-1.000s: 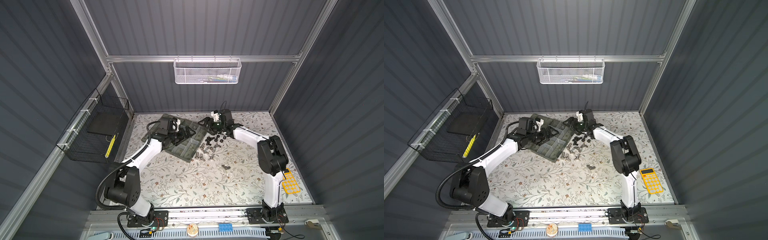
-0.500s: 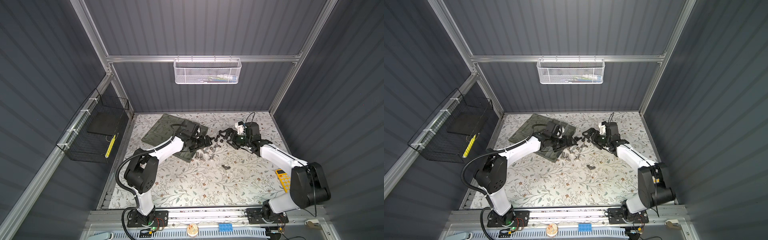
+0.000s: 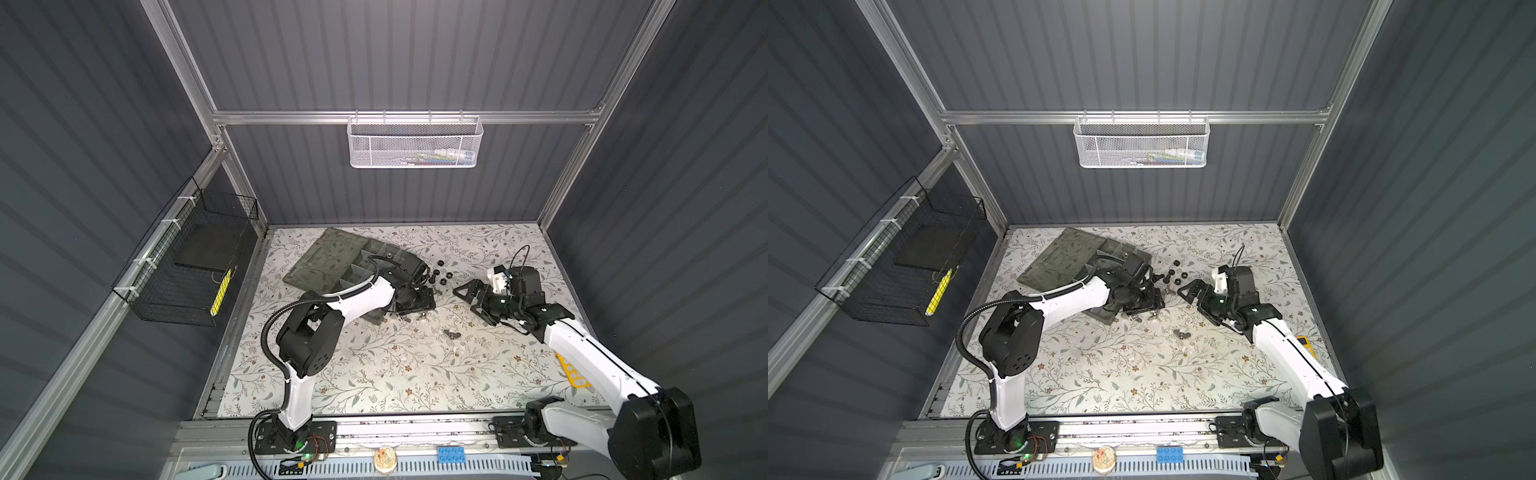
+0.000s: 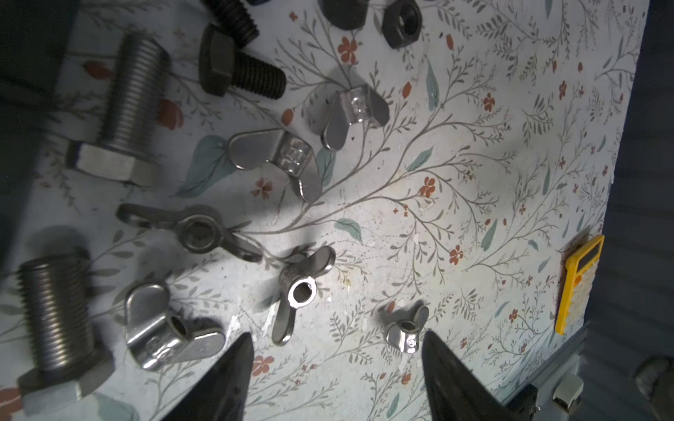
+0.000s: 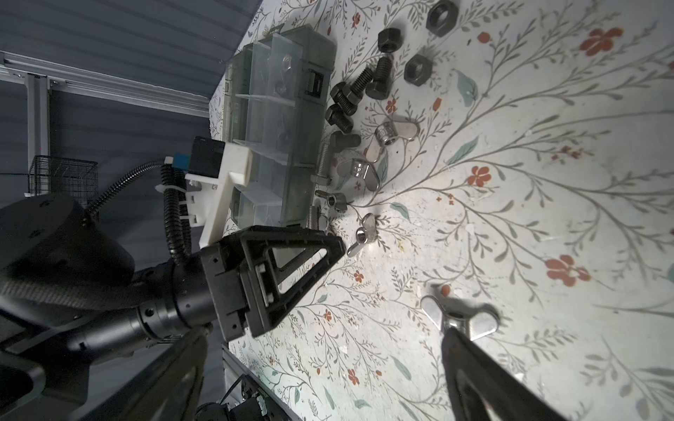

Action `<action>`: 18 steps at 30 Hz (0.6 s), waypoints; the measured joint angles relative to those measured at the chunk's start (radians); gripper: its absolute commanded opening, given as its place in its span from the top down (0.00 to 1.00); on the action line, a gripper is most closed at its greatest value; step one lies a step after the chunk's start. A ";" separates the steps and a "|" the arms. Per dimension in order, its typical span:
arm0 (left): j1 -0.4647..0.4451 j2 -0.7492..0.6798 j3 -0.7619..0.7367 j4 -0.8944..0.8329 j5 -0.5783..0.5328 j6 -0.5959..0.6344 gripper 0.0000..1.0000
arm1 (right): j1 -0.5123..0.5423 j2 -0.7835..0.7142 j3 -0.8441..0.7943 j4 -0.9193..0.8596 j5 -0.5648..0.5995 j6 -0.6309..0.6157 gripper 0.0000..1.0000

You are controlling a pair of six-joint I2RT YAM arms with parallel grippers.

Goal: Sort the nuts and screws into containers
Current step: 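Draw the right gripper back while the left gripper lowers to the wing nuts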

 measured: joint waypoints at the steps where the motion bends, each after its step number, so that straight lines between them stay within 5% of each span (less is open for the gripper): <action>1: 0.000 0.000 0.000 -0.003 -0.003 0.008 0.35 | 0.000 -0.008 0.000 -0.012 0.002 -0.002 0.01; 18: 0.002 0.050 -0.094 0.098 -0.004 0.175 0.58 | 0.009 -0.135 -0.031 -0.152 0.097 -0.020 0.01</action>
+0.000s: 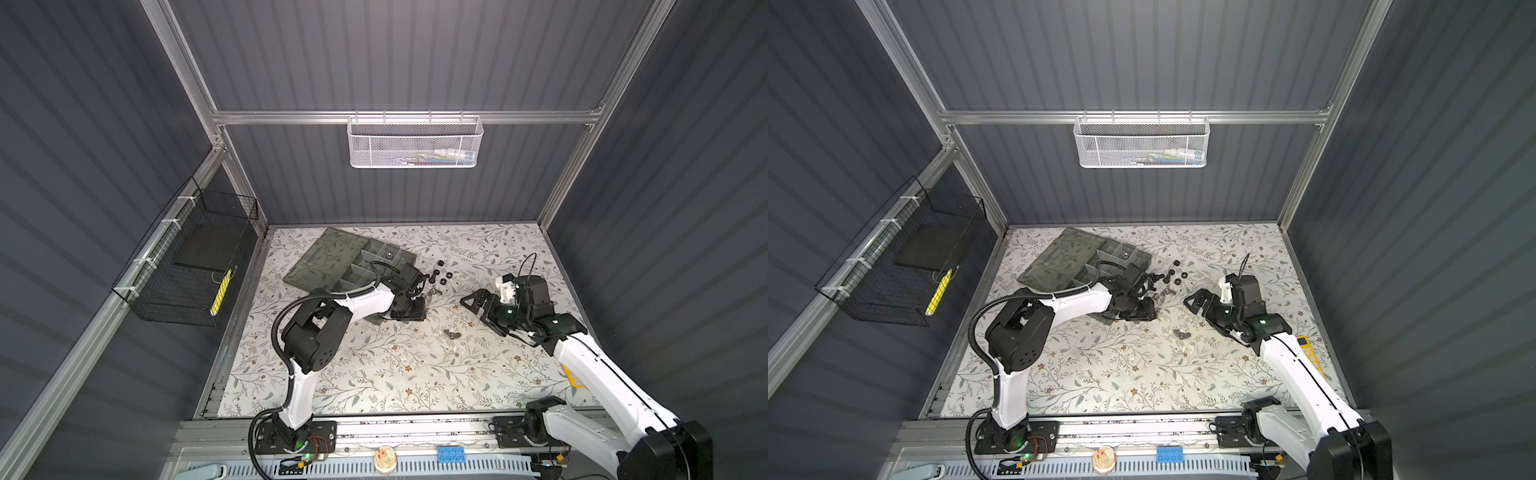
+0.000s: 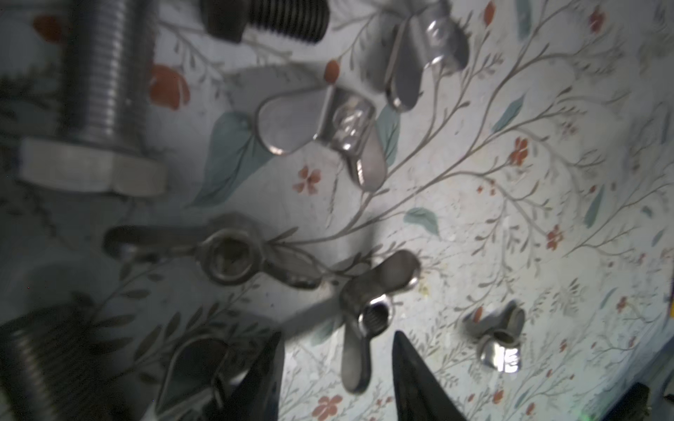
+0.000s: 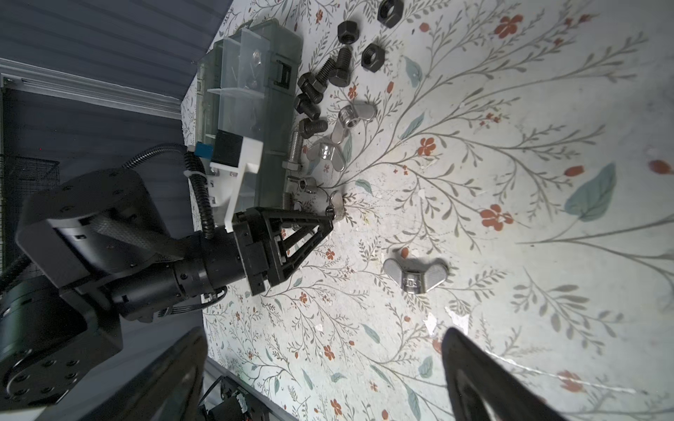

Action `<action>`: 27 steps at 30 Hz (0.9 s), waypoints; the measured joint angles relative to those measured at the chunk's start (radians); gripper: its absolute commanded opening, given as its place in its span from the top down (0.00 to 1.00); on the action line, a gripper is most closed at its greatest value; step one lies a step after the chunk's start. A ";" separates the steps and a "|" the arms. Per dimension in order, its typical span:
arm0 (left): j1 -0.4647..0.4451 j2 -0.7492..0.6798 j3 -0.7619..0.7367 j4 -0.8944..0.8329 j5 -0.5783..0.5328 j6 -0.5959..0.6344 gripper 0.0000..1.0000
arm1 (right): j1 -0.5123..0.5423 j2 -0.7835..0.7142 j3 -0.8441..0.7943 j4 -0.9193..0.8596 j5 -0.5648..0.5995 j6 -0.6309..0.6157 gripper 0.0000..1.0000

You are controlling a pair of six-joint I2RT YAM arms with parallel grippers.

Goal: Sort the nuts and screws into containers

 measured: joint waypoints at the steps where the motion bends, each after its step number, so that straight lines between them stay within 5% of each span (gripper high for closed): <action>1: 0.000 0.005 0.000 0.001 -0.001 0.003 0.59 | 0.000 -0.005 0.000 -0.010 0.005 -0.003 0.01; 12: 0.001 0.014 0.006 0.006 -0.010 0.021 0.68 | 0.000 0.028 0.030 -0.055 0.038 -0.056 0.01; 27: 0.001 0.025 0.007 0.002 -0.018 0.028 0.94 | 0.000 0.146 0.034 -0.005 0.037 -0.070 0.01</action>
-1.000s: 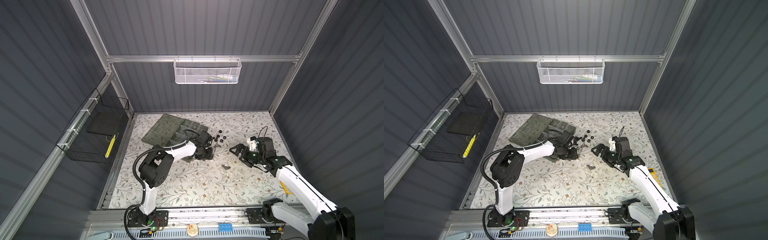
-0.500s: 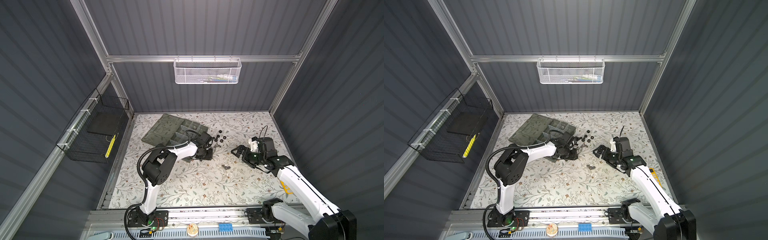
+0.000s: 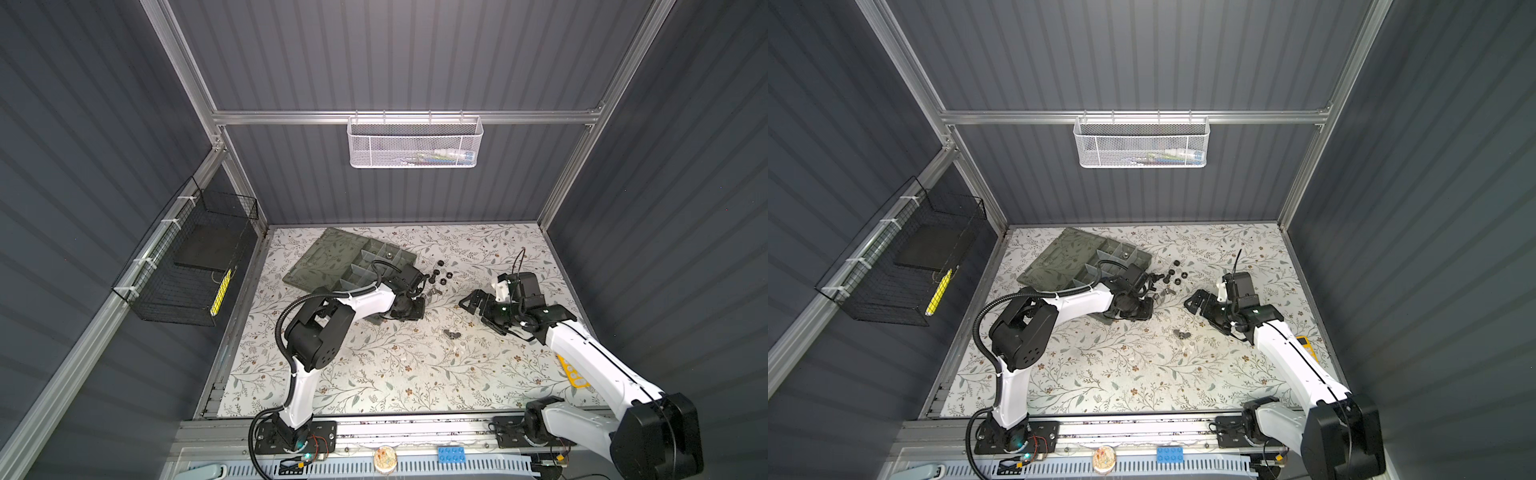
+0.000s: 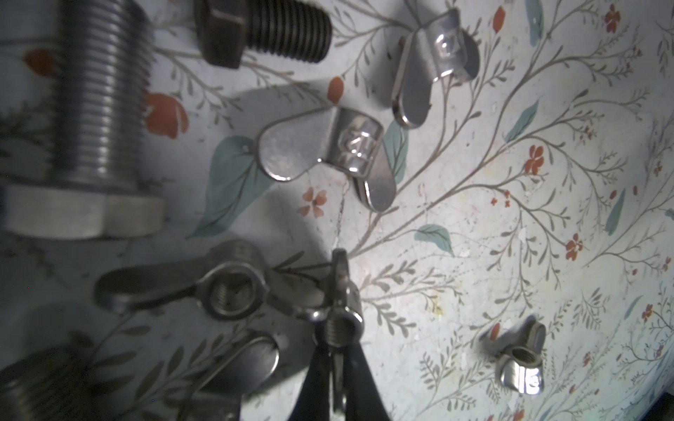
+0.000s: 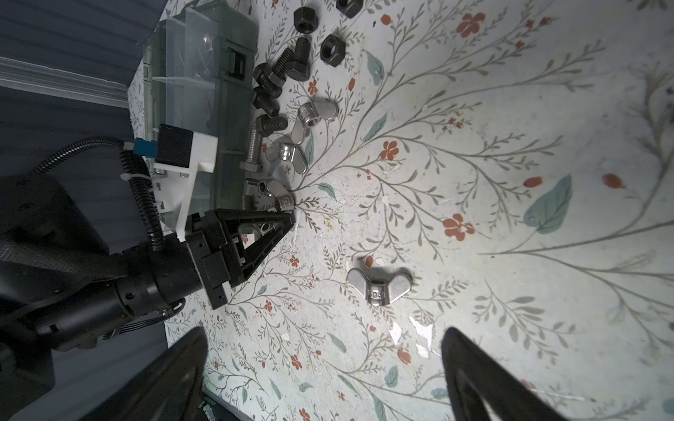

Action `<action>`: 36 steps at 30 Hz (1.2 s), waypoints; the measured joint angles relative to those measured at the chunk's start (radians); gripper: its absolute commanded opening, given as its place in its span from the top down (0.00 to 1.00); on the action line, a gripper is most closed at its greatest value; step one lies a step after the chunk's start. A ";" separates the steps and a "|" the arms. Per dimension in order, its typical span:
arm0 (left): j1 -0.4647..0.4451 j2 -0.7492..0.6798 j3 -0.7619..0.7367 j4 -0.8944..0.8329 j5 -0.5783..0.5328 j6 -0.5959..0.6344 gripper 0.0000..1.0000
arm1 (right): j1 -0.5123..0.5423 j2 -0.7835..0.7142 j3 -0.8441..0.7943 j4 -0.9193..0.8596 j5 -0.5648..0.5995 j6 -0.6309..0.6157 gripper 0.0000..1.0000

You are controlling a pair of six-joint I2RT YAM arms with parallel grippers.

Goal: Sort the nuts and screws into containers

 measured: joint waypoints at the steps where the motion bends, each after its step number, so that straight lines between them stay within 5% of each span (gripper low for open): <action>1: 0.000 0.000 0.000 0.000 0.000 0.000 0.96 | 0.000 0.005 0.000 0.001 0.000 0.000 0.01; 25: 0.003 -0.005 0.138 -0.072 0.014 -0.008 1.00 | 0.020 0.058 0.131 0.064 -0.047 -0.082 0.01; 36: 0.159 -0.038 0.204 -0.050 0.140 -0.045 1.00 | 0.101 0.190 0.295 0.102 -0.035 -0.094 0.01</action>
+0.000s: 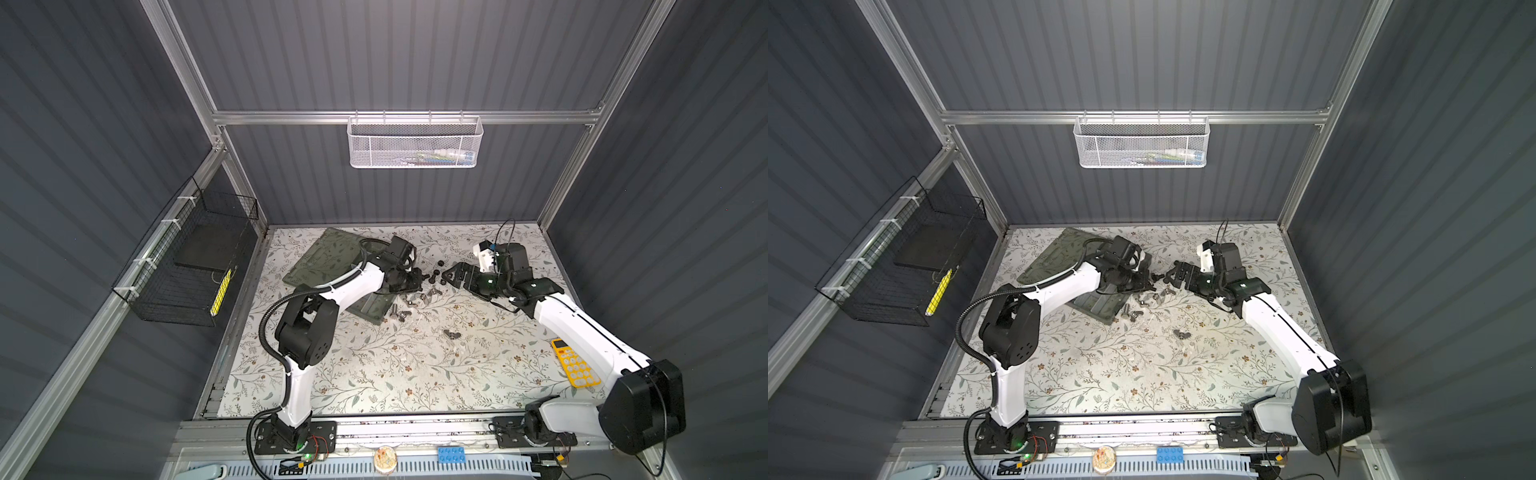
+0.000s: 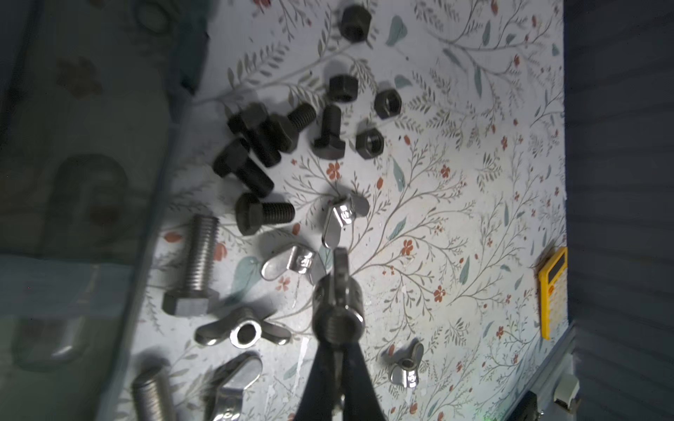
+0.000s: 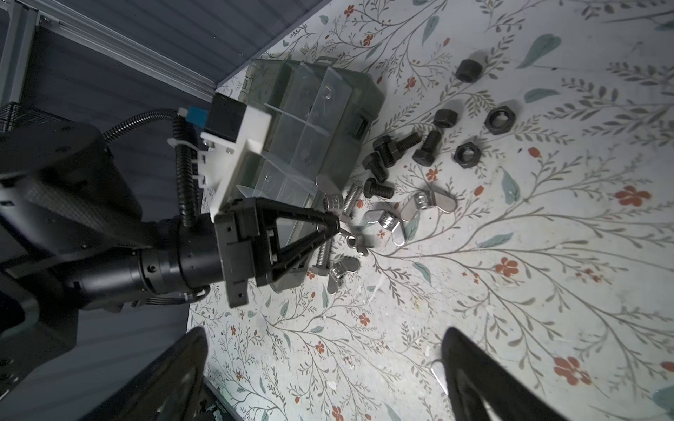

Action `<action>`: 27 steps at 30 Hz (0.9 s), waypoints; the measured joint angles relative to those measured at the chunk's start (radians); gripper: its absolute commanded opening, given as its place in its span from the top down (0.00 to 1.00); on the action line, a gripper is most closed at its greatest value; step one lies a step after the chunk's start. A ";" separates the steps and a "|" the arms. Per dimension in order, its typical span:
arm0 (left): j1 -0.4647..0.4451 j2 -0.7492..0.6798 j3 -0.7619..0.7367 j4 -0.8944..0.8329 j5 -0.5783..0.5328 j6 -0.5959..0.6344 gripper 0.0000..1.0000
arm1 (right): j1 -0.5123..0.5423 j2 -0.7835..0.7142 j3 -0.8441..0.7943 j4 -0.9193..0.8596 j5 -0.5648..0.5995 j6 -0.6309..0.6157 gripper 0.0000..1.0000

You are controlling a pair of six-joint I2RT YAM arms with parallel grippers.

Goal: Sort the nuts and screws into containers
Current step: 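Lift the wing nut with the left gripper and carry it over the box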

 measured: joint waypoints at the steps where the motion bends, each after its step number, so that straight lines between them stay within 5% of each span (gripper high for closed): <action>1: 0.018 -0.002 0.002 0.004 0.011 -0.003 1.00 | 0.007 0.011 0.013 0.000 0.002 0.000 0.01; 14: 0.235 0.015 0.013 0.104 0.163 -0.061 1.00 | 0.070 0.159 0.148 -0.008 0.033 -0.020 0.01; 27: 0.282 0.067 -0.016 0.117 0.180 -0.063 1.00 | 0.088 0.174 0.124 0.001 0.038 -0.018 0.01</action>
